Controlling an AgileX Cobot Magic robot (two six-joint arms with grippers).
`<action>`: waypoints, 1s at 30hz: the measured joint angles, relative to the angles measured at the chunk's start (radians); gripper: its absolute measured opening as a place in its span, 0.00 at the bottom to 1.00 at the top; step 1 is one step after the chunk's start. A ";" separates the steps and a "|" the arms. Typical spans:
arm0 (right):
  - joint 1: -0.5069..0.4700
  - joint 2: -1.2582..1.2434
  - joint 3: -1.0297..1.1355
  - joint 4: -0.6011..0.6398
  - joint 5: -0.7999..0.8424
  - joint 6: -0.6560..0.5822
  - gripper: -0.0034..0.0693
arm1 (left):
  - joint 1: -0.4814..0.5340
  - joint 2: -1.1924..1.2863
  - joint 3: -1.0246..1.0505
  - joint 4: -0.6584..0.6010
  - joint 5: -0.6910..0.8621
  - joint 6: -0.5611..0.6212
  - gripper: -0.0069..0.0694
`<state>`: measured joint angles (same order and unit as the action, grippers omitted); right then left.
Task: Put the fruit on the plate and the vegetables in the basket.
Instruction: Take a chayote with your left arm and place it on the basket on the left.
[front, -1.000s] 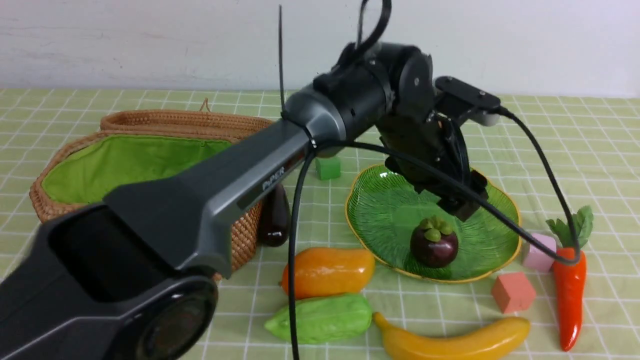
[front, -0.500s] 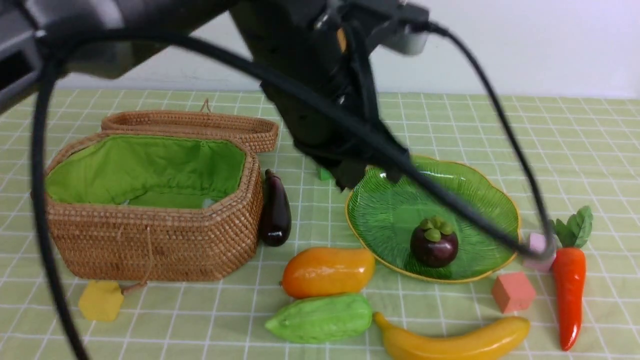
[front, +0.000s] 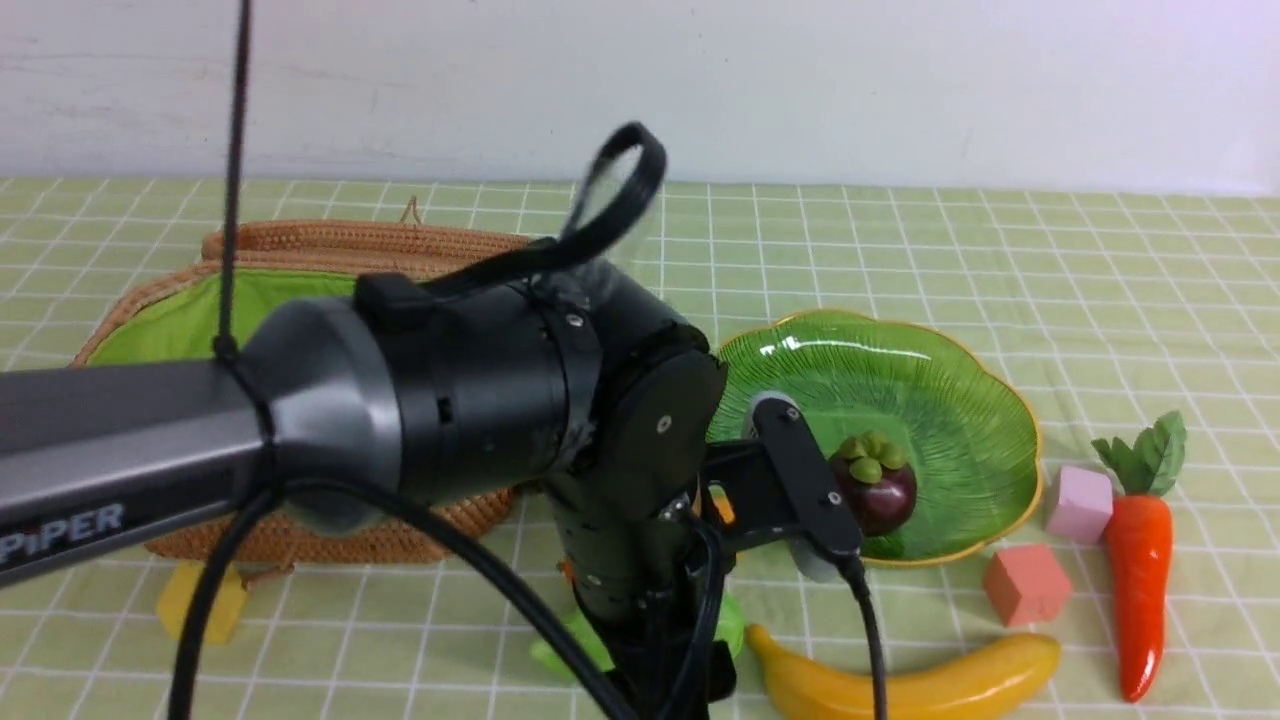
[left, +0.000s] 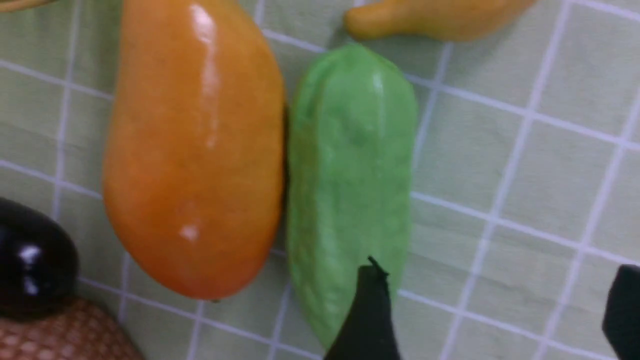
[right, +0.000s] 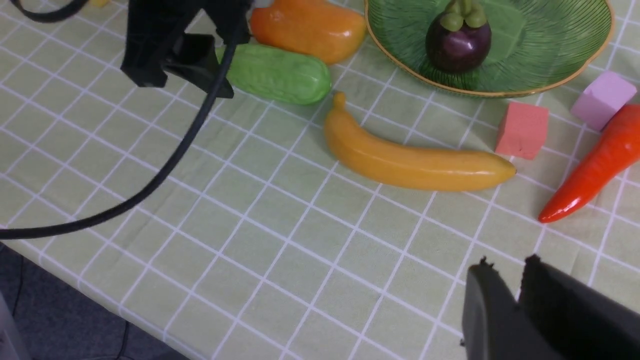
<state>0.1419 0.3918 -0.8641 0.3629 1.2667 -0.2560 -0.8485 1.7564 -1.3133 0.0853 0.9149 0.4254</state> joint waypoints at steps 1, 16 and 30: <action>0.000 0.000 0.000 0.000 0.000 0.000 0.19 | 0.001 0.011 0.000 0.024 -0.012 0.000 0.89; 0.000 0.000 0.000 0.003 0.000 -0.001 0.19 | 0.003 0.136 0.001 0.192 -0.124 0.073 0.71; 0.000 0.000 0.000 0.014 0.000 -0.022 0.20 | 0.005 0.197 0.002 0.165 -0.169 0.074 0.75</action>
<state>0.1419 0.3918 -0.8641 0.3773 1.2667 -0.2783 -0.8439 1.9535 -1.3114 0.2500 0.7459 0.4994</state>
